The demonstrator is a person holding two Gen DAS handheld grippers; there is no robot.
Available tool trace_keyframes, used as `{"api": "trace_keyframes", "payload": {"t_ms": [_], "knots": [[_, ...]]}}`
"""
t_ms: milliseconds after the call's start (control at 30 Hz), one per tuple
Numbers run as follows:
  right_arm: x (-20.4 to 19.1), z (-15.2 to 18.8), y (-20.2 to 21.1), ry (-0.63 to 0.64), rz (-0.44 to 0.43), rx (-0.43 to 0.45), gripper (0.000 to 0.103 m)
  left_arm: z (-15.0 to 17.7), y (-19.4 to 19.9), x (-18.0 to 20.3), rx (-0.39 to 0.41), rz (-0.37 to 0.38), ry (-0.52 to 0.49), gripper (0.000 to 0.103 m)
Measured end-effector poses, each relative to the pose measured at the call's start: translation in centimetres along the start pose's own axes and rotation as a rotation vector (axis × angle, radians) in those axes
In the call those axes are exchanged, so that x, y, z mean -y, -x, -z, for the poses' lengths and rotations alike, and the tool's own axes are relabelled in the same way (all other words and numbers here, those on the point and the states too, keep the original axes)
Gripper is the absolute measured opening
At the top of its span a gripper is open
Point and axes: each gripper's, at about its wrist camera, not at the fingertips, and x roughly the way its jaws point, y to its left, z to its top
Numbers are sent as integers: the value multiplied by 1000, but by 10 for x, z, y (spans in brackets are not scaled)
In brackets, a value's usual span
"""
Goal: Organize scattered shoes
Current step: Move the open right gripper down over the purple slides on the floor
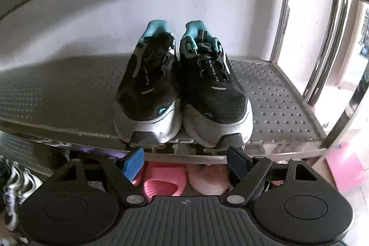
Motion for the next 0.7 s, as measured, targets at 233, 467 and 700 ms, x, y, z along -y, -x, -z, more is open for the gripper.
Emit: {"api": "trace_keyframes", "payload": {"t_ms": [233,467,700], "knots": [[-5,-6,-11,0,-9,-4,84,0,-3,-2,-12,-3,12,94],[-18,-9,-18,-9,-1,3,83,1,-2,-3,-11,-7,14,94],[-38,-17,-7,-73,-8,-105,66,-1,8,-10,17,-17,41,94]]}}
